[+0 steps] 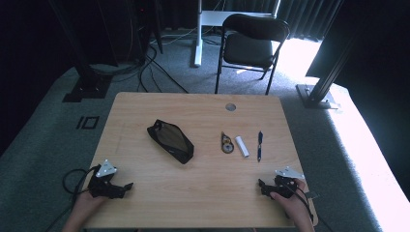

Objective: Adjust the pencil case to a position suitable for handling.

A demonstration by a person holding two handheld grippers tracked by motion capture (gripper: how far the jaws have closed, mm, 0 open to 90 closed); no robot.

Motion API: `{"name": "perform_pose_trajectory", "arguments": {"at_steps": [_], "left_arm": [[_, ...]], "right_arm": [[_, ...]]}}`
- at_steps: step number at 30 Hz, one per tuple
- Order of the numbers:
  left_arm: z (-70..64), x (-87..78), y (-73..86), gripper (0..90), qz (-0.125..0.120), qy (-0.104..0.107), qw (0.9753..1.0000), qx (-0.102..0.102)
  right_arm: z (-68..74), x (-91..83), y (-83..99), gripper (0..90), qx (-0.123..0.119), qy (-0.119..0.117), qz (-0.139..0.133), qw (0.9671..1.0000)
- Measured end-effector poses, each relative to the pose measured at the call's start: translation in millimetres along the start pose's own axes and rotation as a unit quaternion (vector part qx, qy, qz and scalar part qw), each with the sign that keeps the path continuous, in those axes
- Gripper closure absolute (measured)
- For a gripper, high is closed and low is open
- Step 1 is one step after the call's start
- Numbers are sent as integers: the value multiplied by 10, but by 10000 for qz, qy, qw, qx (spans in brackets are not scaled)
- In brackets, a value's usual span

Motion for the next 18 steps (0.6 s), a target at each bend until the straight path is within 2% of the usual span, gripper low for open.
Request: {"name": "perform_pose_trajectory", "arguments": {"at_steps": [11,15,18], "left_arm": [[0,0,0,11,0,1,10000,0],[0,0,0,11,-1,1,10000,0],[-1,1,0,11,-5,2,10000,-4]], "right_arm": [[19,2,-10,136,-52,-39,-23,10000],[110,-12,-22,140,-105,-82,-11,9999],[208,-15,-48,140,-208,-196,-71,9996]]}}
Point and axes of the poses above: each handheld gripper's, and its own axes: x roughly forward along the jaws, y roughly out of its underside, z roughly to its left, the point moved 6 cm from there along x, roughly forward along the jaws, and after that the axes turned 4 degrees about y, right-handed, at the moved point
